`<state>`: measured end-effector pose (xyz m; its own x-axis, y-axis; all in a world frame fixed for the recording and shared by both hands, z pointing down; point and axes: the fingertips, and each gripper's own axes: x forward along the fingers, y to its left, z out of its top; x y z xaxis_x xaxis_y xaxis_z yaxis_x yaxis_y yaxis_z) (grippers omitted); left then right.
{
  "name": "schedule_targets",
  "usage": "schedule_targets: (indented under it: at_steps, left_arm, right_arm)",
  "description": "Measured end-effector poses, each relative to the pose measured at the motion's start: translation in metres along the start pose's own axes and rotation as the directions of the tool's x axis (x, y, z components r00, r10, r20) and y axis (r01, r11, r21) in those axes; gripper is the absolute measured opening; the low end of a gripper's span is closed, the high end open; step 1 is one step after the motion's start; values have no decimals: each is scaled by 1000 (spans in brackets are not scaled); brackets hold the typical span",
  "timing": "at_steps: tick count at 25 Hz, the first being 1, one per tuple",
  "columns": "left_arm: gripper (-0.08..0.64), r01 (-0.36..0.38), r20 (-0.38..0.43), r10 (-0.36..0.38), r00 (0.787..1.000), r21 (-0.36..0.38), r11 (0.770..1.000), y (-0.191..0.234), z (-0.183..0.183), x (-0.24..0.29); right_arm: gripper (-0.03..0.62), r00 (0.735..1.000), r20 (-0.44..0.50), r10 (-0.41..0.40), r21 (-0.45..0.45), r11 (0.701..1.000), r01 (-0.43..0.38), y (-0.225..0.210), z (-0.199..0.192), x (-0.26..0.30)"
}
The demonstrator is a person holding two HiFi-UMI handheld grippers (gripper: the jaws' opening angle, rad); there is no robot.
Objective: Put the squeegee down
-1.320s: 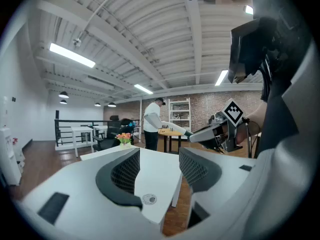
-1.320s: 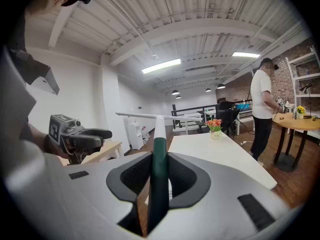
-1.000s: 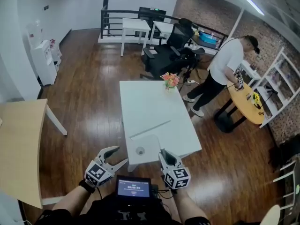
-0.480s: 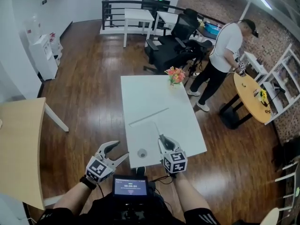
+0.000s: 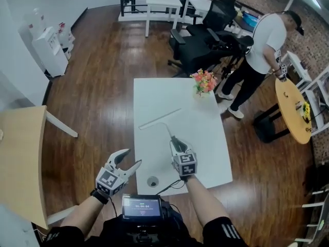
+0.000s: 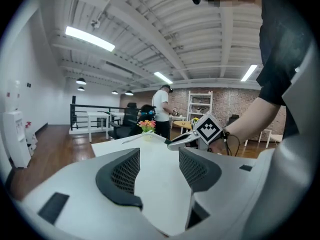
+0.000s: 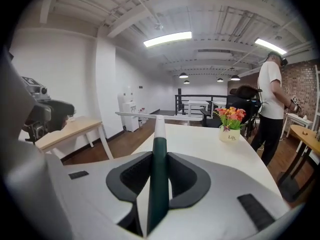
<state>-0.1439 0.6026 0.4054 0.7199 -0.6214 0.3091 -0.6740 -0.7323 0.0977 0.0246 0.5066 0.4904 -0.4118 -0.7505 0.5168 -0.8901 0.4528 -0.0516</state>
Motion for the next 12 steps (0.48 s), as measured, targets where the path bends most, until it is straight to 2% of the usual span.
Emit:
schedule_targets:
  at_steps: [4,8,12]
  left_arm:
    - [252,0,-22,1,1000,41,999,23,-7,46]
    - [252,-15,-15,15,1000,-7,1000,26,10,80]
    - [252,-6,-35,7,999,15,1000,30,0,100]
  right_arm:
    - [120,998,-59,14,-13,1000,-15,-31,-22,63]
    - [120,991,-128,37,2,999,-37,-46,-42,101]
    - [120,983,-179,48,-10,999,-51,-55,-62,128]
